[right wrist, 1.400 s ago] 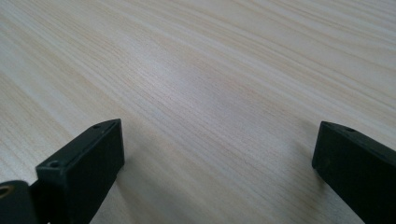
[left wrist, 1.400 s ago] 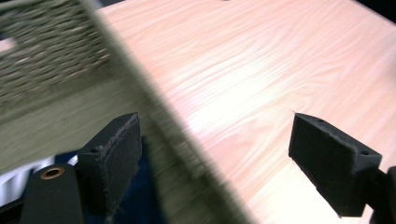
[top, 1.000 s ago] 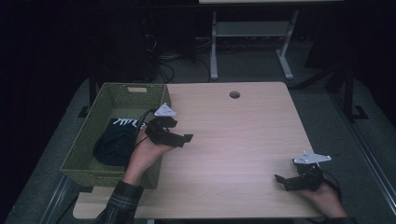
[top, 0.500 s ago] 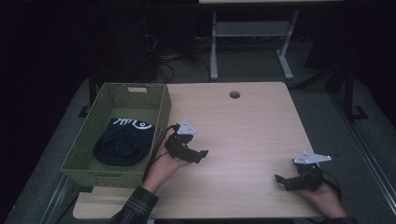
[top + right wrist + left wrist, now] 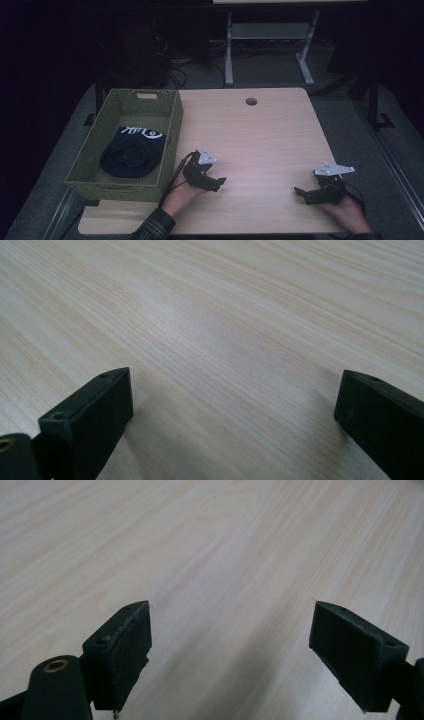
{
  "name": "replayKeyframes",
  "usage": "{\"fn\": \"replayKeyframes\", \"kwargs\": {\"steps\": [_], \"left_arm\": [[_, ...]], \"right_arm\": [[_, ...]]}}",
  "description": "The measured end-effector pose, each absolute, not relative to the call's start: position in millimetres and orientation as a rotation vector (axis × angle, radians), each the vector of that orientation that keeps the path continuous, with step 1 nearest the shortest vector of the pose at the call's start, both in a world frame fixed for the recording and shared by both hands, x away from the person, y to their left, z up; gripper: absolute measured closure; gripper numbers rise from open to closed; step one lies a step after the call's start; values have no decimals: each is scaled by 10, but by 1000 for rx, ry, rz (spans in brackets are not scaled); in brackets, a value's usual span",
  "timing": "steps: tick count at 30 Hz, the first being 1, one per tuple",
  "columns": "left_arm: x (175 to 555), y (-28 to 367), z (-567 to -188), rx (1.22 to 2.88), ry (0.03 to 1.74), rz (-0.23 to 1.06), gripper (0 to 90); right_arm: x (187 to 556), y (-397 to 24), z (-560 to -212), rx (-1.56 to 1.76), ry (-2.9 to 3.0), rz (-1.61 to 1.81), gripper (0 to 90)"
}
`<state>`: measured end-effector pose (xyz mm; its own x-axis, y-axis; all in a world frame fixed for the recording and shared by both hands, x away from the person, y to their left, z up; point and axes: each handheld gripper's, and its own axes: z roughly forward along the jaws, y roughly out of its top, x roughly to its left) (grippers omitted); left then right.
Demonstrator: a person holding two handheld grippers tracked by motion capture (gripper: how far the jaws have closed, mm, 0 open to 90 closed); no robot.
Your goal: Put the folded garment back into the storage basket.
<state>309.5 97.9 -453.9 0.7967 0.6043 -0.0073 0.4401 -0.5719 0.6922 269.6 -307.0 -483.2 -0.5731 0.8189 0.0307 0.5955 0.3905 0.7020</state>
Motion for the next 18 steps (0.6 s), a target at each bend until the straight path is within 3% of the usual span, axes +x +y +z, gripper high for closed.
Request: {"fn": "replayKeyframes", "kwargs": {"steps": [6,18], "left_arm": [[3043,1009,-4693,2314,777,298,153],[3020,1068,-4779,2246,728,309,122]], "right_arm": [[2696,-3070,-4832,1234,2333,979,19],[2697,-3071,-4833,1231,2331,978,19]]}}
